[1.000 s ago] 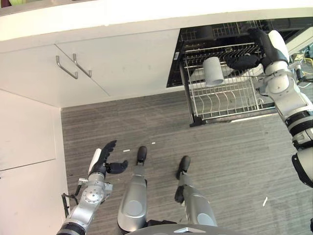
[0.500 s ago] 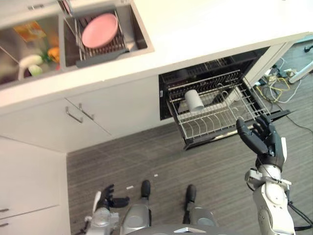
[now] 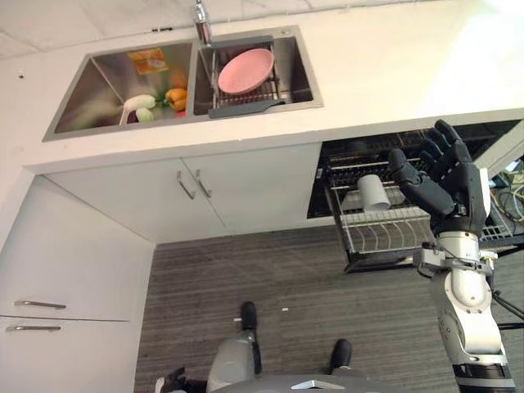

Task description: Place the dishes in the dishwasher.

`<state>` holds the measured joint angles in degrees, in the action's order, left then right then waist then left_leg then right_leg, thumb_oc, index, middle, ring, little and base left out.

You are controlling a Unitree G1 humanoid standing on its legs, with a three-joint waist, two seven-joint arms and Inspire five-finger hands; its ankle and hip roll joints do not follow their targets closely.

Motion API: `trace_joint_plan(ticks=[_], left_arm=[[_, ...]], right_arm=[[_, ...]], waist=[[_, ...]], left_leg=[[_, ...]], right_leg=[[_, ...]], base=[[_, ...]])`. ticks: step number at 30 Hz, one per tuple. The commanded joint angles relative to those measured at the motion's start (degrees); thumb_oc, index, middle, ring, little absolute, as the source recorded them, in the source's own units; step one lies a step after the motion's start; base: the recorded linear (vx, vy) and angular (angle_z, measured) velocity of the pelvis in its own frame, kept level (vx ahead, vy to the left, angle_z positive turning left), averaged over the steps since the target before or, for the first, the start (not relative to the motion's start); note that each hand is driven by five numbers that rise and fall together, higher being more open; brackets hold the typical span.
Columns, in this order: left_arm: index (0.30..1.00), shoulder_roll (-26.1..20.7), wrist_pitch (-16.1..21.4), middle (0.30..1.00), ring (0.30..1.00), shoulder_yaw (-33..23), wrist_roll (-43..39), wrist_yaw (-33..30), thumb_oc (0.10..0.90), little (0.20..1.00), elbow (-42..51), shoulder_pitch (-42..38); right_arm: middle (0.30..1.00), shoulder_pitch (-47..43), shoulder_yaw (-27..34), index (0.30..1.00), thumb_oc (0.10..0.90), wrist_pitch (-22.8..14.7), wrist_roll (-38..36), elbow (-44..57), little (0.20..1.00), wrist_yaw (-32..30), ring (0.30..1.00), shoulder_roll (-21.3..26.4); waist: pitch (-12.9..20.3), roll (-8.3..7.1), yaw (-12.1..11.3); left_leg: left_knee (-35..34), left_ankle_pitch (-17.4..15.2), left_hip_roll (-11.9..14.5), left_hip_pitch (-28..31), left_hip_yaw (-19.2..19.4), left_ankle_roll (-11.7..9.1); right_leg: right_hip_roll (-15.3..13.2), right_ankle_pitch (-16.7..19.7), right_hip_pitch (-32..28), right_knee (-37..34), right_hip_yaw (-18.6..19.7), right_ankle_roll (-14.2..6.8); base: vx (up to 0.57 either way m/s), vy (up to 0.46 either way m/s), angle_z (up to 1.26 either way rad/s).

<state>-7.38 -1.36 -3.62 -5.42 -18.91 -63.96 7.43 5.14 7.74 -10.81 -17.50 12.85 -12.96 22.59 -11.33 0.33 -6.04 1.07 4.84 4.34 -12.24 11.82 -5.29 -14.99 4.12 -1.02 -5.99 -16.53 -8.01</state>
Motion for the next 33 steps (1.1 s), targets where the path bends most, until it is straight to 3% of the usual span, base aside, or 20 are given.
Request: trace_joint_plan(ticks=[1,2,3,5,6,8,10,12,13,14,15,19,20,24,26,27,29,31,32,33], left_arm=[[0.9,-4.19,1.3,0.9,0.9,1.6,4.74,-1.02,0.8,0.9,1.04,-2.64],[0.9,-4.95,1.21,0.9,0.9,2.05,6.35,-0.46,0.8,0.9,0.83,-3.72],[0.9,-5.21,1.42,0.9,0.9,2.24,5.98,-0.44,0.8,0.9,1.62,-3.96],[0.9,-6.02,1.33,0.9,0.9,2.31,5.29,-0.4,0.8,0.9,2.45,-4.66],[0.9,-6.01,1.33,0.9,0.9,2.3,5.29,-0.4,0.8,0.9,2.45,-4.67],[0.9,-6.7,1.5,0.9,0.9,2.64,4.58,-0.48,0.8,0.9,3.92,-5.49],[0.9,-6.68,1.5,0.9,0.9,2.64,4.58,-0.48,0.8,0.9,3.92,-5.5],[0.9,-7.2,1.02,0.9,0.9,2.74,5.65,-0.18,0.8,0.9,2.85,-6.4],[0.9,-7.31,1.06,0.9,0.9,2.76,5.68,-0.15,0.8,0.9,2.79,-6.43],[0.9,-7.01,0.9,0.9,0.9,2.5,6.18,0.45,0.8,0.9,1.88,-6.62],[0.9,-6.97,0.96,0.9,0.9,2.44,5.72,0.56,0.8,0.9,1.85,-6.58],[0.9,-6.82,1.06,0.9,0.9,2.6,5.53,0.67,0.8,0.9,1.56,-6.67],[0.9,-5.64,1.17,0.9,0.9,4.02,7.0,1.1,0.8,0.9,1.88,-5.97],[0.9,-3.84,0.9,0.9,0.9,4.39,6.6,1.43,0.8,0.9,0.26,-4.33],[0.9,-3.61,0.93,0.9,0.9,4.83,6.77,1.41,0.8,0.9,0.71,-4.06],[0.9,-3.43,0.92,0.9,0.9,6.12,7.68,1.87,0.8,0.9,0.51,-4.66],[0.9,-3.33,1.03,0.9,0.9,6.04,7.6,1.92,0.8,0.9,0.89,-4.87],[0.9,-3.03,1.08,0.9,0.9,5.55,6.44,1.18,0.8,0.9,1.28,-5.33],[0.9,-2.78,1.16,0.9,0.9,5.52,6.11,0.94,0.8,0.9,1.82,-5.32],[0.9,-2.78,1.15,0.9,0.9,5.59,6.11,0.93,0.8,0.9,1.85,-5.26]], right_arm=[[0.9,-3.24,5.31,0.9,0.8,-5.87,4.62,9.49,0.9,1.58,0.9,0.93],[0.9,-3.08,5.71,0.9,0.8,-5.98,5.19,9.21,0.9,1.39,0.9,-0.16],[0.9,-2.95,5.8,0.9,0.8,-6.09,5.41,8.85,0.9,1.05,0.9,-1.04],[0.9,-3.34,5.58,0.9,0.8,-6.55,5.02,8.45,0.9,0.95,0.9,-2.28],[0.9,-3.35,5.59,0.9,0.8,-6.55,5.02,8.44,0.9,0.95,0.9,-2.27],[0.9,-3.36,6.55,0.9,0.8,-6.83,4.87,8.89,0.9,0.81,0.9,-2.64],[0.9,-3.37,6.55,0.9,0.8,-6.84,4.87,8.89,0.9,0.81,0.9,-2.62],[0.9,-2.72,7.5,0.9,0.8,-7.22,2.68,9.17,0.9,1.09,0.9,-3.68],[0.9,-2.64,7.57,0.9,0.8,-7.21,2.59,9.23,0.9,1.2,0.9,-3.79],[0.9,-1.54,8.45,0.9,0.8,-7.14,3.21,8.59,0.9,0.82,0.9,-3.78],[0.9,-1.09,9.09,0.9,0.8,-6.99,3.1,8.48,0.9,0.59,0.9,-3.93],[0.9,-0.92,9.34,0.9,0.8,-7.02,3.37,8.44,0.9,0.27,0.9,-3.74],[0.9,-1.47,9.19,0.9,0.8,-6.94,4.82,8.23,0.9,-0.13,0.9,-3.1],[0.9,-2.89,7.99,0.9,0.8,-6.8,4.74,8.74,0.9,0.45,0.9,-1.33],[0.9,-3.07,7.39,0.9,0.8,-6.68,4.41,8.89,0.9,0.86,0.9,-0.92],[0.9,-3.72,6.54,0.9,0.8,-6.8,3.24,8.97,0.9,1.67,0.9,-0.32],[0.9,-3.66,6.46,0.9,0.8,-6.7,3.17,8.98,0.9,2.21,0.9,0.23],[0.9,-3.52,6.55,0.9,0.8,-6.28,5.31,9.3,0.9,1.63,0.9,1.49],[0.9,-3.02,7.31,0.9,0.8,-5.76,5.55,9.62,0.9,1.87,0.9,1.81],[0.9,-2.91,7.36,0.9,0.8,-5.71,5.54,9.69,0.9,1.89,0.9,1.79]], waist=[[3.25,-1.54,0.54],[2.81,-1.09,2.21],[2.28,-0.62,3.15],[0.87,0.94,4.88],[0.94,0.97,4.81],[-0.5,1.75,7.15],[-0.41,1.84,7.11],[-0.67,0.45,7.96],[-0.83,0.55,8.07],[-0.2,-0.73,9.54],[0.11,-0.8,10.24],[0.29,-0.94,10.69],[1.93,-1.23,10.4],[4.44,1.17,9.53],[4.23,1.6,9.28],[3.2,1.79,9.13],[2.57,1.51,9.06],[1.56,0.08,8.32],[1.69,-0.27,8.14],[1.68,-0.38,7.93]], left_leg=[[-4.76,2.08,-1.29,0.29,-1.04,1.14],[-5.31,-0.03,-3.34,3.88,-1.64,2.95],[-5.66,-0.76,-3.66,5.65,-1.7,3.56],[-6.07,-1.94,-3.28,8.57,-3.0,4.18],[-6.07,-1.93,-3.23,8.48,-2.94,4.17],[-6.07,-2.96,-3.48,10.4,-5.03,4.15],[-6.07,-2.95,-3.38,10.29,-5.01,4.13],[-6.07,-4.78,-3.86,11.92,-4.43,3.84],[-6.07,-4.87,-3.65,12.16,-4.63,3.79],[-6.07,-7.24,-4.19,14.1,-5.61,3.17],[-6.07,-7.67,-4.2,14.55,-6.6,3.02],[-6.07,-8.07,-4.11,15.04,-7.29,2.82],[-6.07,-9.53,-4.28,16.72,-7.06,2.76],[-6.07,-8.91,-1.94,19.31,-7.46,1.41],[-5.37,-8.46,-1.4,19.78,-7.55,1.06],[3.05,-6.54,-0.37,16.67,-6.61,-0.67],[6.68,-5.88,-0.33,14.67,-7.07,-1.53],[13.87,-4.56,-0.95,10.79,-7.79,-2.43],[8.94,-5.99,-0.7,8.38,-5.18,-1.37],[8.67,-6.04,-0.87,8.73,-4.95,-1.25]], right_leg=[[-1.07,-7.49,-4.21,10.58,0.5,-1.57],[-2.19,-5.73,-0.98,20.88,2.68,-1.11],[-1.58,-4.57,1.0,25.92,4.02,-1.21],[3.69,-4.9,7.11,34.04,7.62,-0.76],[3.75,-4.86,7.25,34.05,7.69,-0.74],[10.03,-7.44,13.28,35.84,10.91,-0.16],[10.13,-7.31,13.34,35.69,10.91,-0.13],[9.37,-6.86,14.72,27.94,7.86,1.14],[9.57,-6.64,14.09,27.27,7.57,1.18],[9.56,-3.18,15.88,16.4,10.49,-0.26],[9.78,-1.04,16.33,13.11,12.72,-0.81],[9.49,0.13,16.54,12.12,14.04,-1.28],[8.54,1.89,13.7,7.79,13.97,-1.3],[10.74,0.9,8.22,3.22,15.35,0.05],[11.19,0.65,7.07,2.55,15.19,0.39],[11.03,-0.39,5.04,1.82,14.16,1.15],[10.79,-0.78,4.24,1.6,13.6,1.61],[9.82,-1.49,2.76,1.3,12.63,2.48],[8.97,-2.19,1.35,1.07,12.18,2.18],[8.81,-2.36,1.24,1.09,12.36,2.06]], base=[[0.28,0.307,0.42],[0.25,0.308,0.78],[0.31,0.382,0.89],[0.17,0.216,0.5],[0.16,0.144,0.12],[0.15,0.115,0.11],[0.11,0.04,0.29],[0.24,0.001,0.3],[0.45,-0.133,-0.11],[0.46,-0.143,-0.23],[0.54,-0.182,-0.12],[0.12,-0.068,0.34],[0.38,-0.245,0.25],[0.26,-0.198,0.03],[0.08,-0.152,-0.08],[0.03,-0.18,-0.19],[0.04,-0.148,-0.1],[0.14,-0.126,0.03],[0.17,-0.051,-0.06],[0.22,0.02,0.07]])
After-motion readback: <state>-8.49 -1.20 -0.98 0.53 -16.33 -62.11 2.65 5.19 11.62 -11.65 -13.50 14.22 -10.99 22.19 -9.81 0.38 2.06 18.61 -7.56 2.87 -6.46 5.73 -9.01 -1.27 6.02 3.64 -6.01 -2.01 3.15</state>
